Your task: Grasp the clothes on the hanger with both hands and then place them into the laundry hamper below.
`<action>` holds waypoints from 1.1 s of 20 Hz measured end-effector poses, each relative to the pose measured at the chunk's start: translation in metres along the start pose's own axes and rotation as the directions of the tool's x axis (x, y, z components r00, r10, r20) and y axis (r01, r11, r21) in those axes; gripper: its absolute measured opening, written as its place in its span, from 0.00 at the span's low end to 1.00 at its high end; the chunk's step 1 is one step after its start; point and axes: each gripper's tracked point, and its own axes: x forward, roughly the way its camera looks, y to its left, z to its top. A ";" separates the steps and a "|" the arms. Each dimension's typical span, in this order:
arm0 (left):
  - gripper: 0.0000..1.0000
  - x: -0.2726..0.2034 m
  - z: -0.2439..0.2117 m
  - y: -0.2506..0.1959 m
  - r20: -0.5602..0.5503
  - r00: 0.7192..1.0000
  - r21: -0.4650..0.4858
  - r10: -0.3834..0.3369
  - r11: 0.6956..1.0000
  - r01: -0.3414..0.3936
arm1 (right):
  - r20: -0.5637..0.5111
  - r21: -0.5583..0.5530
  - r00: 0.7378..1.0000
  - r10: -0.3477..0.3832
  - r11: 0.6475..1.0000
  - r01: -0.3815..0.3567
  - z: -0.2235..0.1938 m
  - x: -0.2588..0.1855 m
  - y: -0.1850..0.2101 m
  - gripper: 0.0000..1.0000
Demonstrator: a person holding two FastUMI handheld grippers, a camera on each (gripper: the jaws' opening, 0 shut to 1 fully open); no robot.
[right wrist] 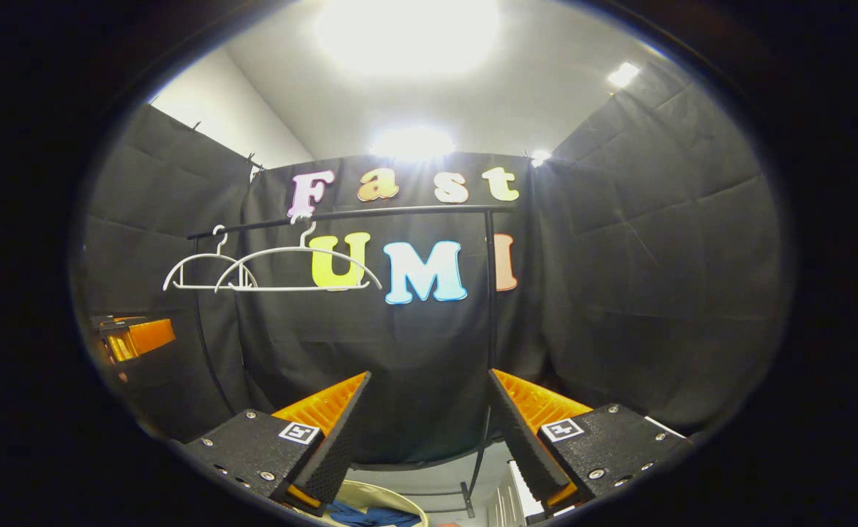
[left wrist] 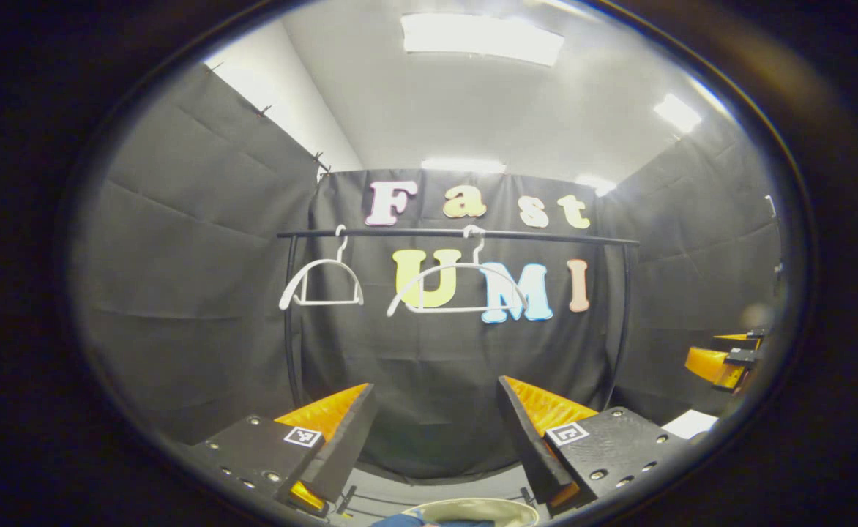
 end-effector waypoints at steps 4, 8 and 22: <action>0.95 -0.023 0.013 -0.021 0.016 1.000 0.033 -0.001 0.999 0.000 | 0.030 -0.003 0.999 -0.021 1.000 0.021 0.009 -0.017 -0.022 0.94; 0.89 -0.032 0.014 -0.034 0.015 1.000 0.029 0.009 1.000 -0.009 | 0.027 -0.013 1.000 -0.014 1.000 0.014 0.007 -0.027 -0.028 0.94; 1.00 -0.047 0.029 -0.035 0.051 0.998 0.037 0.029 0.999 -0.031 | 0.054 -0.007 0.999 -0.008 1.000 0.009 0.017 -0.038 -0.030 0.94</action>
